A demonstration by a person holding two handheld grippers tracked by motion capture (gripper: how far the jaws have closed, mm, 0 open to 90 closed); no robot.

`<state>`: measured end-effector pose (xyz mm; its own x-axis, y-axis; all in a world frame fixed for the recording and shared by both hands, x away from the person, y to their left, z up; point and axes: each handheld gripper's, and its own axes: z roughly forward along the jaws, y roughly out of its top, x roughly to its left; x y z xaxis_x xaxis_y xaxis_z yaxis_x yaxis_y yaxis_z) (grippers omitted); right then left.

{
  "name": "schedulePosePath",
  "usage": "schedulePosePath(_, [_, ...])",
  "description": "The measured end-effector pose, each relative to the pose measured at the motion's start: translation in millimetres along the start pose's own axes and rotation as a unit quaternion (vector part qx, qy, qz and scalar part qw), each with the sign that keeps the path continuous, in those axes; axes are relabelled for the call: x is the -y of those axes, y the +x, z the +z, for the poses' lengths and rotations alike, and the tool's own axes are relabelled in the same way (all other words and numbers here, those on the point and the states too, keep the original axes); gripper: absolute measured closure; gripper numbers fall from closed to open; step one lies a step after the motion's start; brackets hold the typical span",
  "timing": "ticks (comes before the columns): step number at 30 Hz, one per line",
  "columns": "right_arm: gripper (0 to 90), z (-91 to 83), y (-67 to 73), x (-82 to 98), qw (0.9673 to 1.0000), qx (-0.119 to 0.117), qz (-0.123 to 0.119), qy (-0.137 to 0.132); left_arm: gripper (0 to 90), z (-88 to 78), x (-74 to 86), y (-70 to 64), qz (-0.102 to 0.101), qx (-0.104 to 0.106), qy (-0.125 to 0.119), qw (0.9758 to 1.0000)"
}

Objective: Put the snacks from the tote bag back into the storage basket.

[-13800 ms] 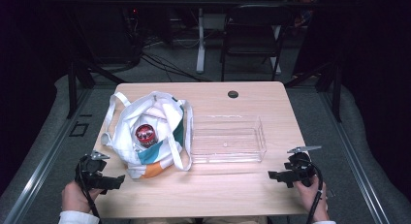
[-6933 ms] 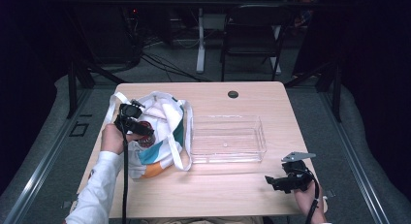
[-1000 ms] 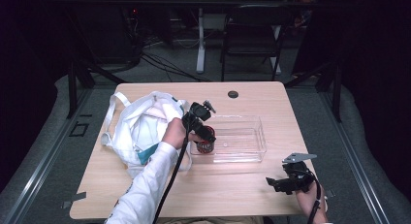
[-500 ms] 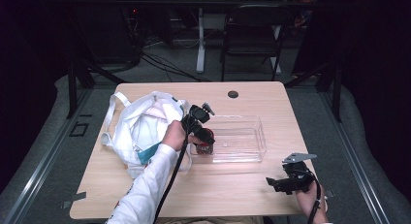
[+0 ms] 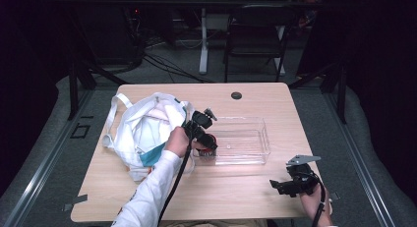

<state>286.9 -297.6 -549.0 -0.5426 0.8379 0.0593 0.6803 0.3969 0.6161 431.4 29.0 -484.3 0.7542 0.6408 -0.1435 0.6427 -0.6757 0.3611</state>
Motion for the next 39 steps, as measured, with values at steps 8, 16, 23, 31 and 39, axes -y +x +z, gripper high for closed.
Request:
schedulePosePath(8, [14.6,0.1,0.0,0.0,1.0000,0.000,0.000,0.001,26.3,3.7,1.8,-0.2,-0.001,-0.004,0.005,1.0000])
schedulePosePath(16, [14.6,0.2,-0.5,-0.3,1.0000,0.000,-0.003,0.004,26.3,8.7,4.0,-1.2,0.000,-0.012,0.011,0.9999])
schedulePosePath(23, [14.6,2.5,0.6,-1.7,1.0000,-0.002,-0.003,0.000,26.2,9.6,7.0,-2.9,0.003,-0.019,0.012,0.9997])
schedulePosePath(31, [14.6,2.3,1.7,-2.0,1.0000,-0.002,-0.005,0.002,26.0,9.6,10.1,-6.4,0.003,-0.031,0.009,0.9995])
schedulePosePath(39, [14.6,2.7,1.7,-2.1,1.0000,-0.004,-0.005,0.001,20.6,1.1,8.4,-5.4,-0.008,-0.035,-0.010,0.9993])
